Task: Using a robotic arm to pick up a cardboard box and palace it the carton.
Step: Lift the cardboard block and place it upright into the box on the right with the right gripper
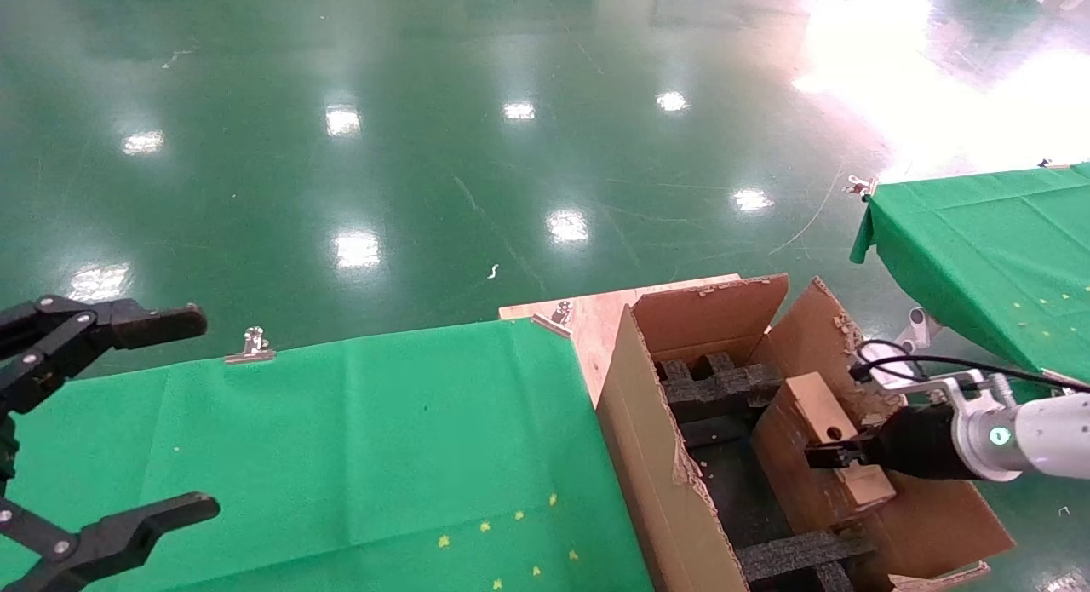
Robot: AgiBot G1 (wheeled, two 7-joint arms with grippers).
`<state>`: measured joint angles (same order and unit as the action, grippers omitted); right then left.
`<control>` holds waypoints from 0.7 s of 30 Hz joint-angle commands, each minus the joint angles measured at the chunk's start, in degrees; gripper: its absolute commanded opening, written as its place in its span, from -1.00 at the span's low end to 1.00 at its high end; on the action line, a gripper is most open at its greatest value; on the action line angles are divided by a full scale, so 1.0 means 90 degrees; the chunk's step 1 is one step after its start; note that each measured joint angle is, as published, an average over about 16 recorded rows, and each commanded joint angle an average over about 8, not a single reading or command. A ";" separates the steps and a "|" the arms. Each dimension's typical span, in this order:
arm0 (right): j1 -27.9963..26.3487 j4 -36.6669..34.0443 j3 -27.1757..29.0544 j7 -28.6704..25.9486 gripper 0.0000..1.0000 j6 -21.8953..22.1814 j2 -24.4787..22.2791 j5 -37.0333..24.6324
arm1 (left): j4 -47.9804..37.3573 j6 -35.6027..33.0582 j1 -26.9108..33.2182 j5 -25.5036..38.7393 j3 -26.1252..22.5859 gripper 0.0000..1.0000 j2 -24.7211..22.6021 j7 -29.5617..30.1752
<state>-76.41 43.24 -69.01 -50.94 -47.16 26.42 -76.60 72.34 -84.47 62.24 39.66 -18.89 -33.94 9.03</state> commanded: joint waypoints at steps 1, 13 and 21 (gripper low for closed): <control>0.0039 -0.0141 -0.0011 0.0084 -1.00 0.0012 0.0102 0.0011 | 0.0000 0.0000 0.0000 0.0000 0.0000 1.00 0.0000 0.0000; 0.0115 -0.0802 -0.0003 0.0515 -0.13 -0.0041 0.0525 0.0100 | -0.0001 0.0001 0.0000 -0.0001 -0.0001 1.00 0.0001 -0.0001; 0.0112 -0.0888 0.0008 0.0578 1.00 -0.0088 0.0578 0.0125 | -0.0002 0.0003 -0.0001 -0.0002 -0.0001 1.00 0.0001 -0.0001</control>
<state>-75.39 35.41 -68.96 -45.85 -47.87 31.51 -75.53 72.32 -84.44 62.23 39.65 -18.90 -33.94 9.02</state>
